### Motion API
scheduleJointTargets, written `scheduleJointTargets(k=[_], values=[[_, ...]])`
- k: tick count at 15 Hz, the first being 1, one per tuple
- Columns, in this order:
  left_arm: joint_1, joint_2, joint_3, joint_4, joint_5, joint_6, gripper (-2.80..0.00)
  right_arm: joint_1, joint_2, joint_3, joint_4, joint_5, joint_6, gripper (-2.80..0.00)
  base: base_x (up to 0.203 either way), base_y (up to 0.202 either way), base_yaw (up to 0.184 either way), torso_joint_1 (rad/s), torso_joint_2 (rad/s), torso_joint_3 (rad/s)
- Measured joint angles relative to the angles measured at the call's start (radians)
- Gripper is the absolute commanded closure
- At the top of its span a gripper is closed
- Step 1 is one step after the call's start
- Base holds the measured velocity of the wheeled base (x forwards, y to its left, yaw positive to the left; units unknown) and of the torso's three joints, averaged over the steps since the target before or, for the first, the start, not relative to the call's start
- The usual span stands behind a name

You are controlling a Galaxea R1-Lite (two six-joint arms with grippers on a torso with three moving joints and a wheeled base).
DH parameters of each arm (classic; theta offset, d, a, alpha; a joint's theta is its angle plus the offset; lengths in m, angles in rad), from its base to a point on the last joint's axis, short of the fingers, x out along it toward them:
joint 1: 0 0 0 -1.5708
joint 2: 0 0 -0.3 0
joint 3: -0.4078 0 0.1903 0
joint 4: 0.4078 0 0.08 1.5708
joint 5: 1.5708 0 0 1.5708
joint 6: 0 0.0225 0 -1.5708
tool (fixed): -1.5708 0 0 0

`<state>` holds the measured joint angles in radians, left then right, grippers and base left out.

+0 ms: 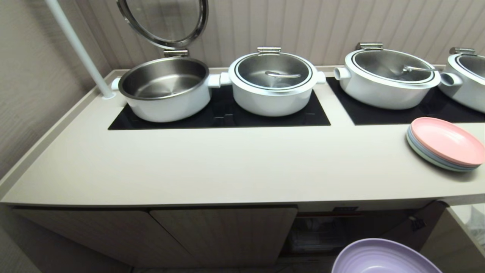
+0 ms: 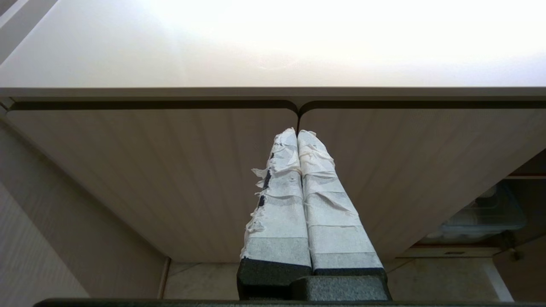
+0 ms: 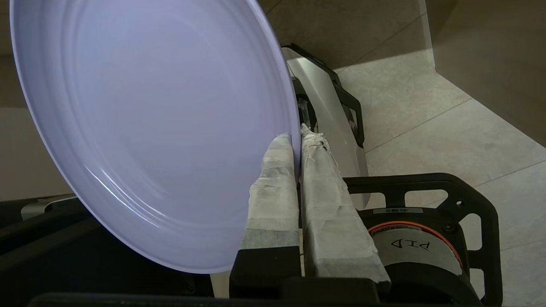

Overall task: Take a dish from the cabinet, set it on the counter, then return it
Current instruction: Put it back into the cabinet

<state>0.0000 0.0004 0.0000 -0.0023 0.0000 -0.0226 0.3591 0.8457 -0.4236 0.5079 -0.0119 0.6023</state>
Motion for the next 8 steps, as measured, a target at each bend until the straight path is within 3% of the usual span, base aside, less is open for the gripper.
scheduleJointTargets(k=[8], values=[[0.000, 0.000, 0.000, 0.000, 0.000, 0.000, 0.00, 0.001, -0.001, -0.016, -0.001, 0.000, -0.003, 0.00, 0.000, 0.000, 0.000, 0.000, 0.00, 0.000]])
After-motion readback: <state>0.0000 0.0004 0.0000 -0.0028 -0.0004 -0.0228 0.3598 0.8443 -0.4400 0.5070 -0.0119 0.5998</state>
